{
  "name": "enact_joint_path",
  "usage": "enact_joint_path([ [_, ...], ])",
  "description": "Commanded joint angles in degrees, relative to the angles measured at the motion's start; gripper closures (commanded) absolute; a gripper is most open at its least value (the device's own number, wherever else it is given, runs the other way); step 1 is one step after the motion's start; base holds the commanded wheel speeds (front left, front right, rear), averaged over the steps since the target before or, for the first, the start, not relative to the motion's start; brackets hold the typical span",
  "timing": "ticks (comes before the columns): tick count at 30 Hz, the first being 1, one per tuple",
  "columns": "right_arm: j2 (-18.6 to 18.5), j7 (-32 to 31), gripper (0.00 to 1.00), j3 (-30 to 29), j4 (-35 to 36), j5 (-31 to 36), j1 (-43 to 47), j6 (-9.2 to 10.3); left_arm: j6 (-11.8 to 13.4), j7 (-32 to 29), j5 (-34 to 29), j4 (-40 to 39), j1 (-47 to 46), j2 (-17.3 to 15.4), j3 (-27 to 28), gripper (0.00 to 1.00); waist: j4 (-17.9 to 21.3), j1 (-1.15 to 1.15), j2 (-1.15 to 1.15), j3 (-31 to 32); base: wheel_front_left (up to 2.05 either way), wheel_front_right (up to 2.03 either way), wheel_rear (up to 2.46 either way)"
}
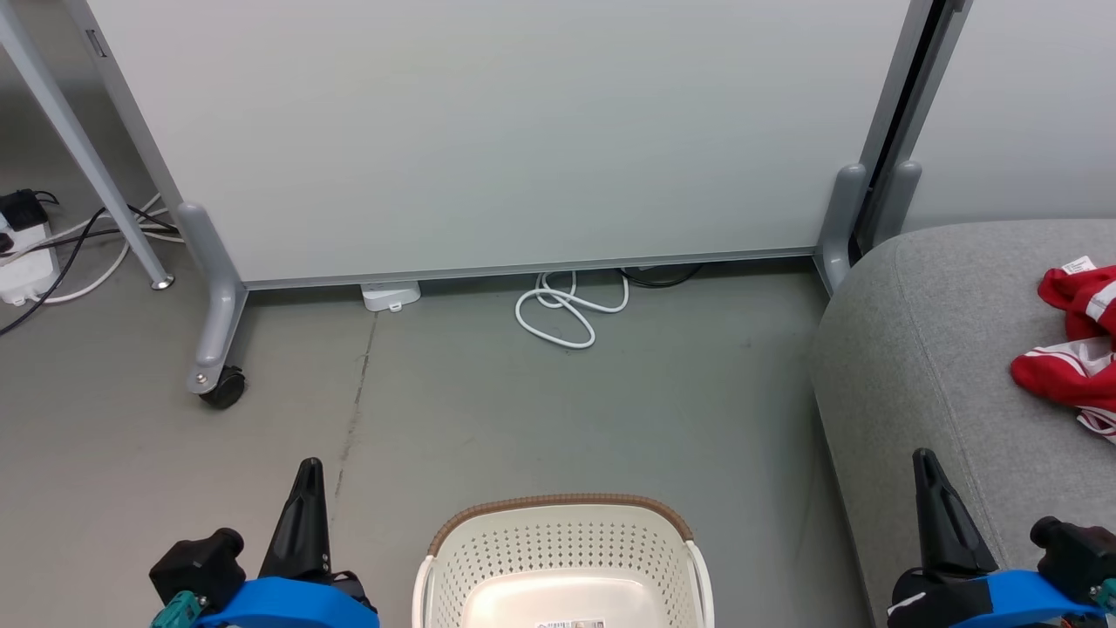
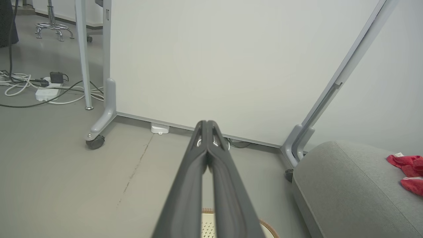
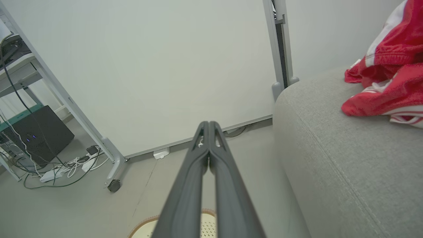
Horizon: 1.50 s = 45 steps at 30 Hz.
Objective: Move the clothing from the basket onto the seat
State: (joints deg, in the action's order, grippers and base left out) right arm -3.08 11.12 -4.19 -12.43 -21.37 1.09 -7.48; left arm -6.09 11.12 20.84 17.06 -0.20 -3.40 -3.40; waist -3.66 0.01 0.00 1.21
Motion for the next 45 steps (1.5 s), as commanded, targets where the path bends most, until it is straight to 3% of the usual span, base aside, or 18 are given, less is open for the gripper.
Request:
enact_joint_path([
  [1,-0.08,-0.44,1.0,-0.2,0.73,-2.44,-1.61,0.0,-0.22,-0.45,2.32,-1.13,-1.88,-0.13,0.61,1.0,0.04,0.0,0.0,-0.02,0.0,0.0,0.0],
  [23,0.0,-5.42,1.0,-0.79,0.18,-22.47,-3.45,-0.01,-0.59,-5.42,22.54,-1.83,-3.28,0.04,3.32,1.0,0.76,0.0,0.0,-0.29,0.0,0.0,0.0],
  [45,0.06,-9.5,1.0,-1.33,-0.36,-38.32,-4.86,-0.01,-0.94,-9.47,38.52,-2.31,-4.41,0.2,5.57,1.0,1.47,0.0,0.0,-0.56,0.0,0.0,0.0],
])
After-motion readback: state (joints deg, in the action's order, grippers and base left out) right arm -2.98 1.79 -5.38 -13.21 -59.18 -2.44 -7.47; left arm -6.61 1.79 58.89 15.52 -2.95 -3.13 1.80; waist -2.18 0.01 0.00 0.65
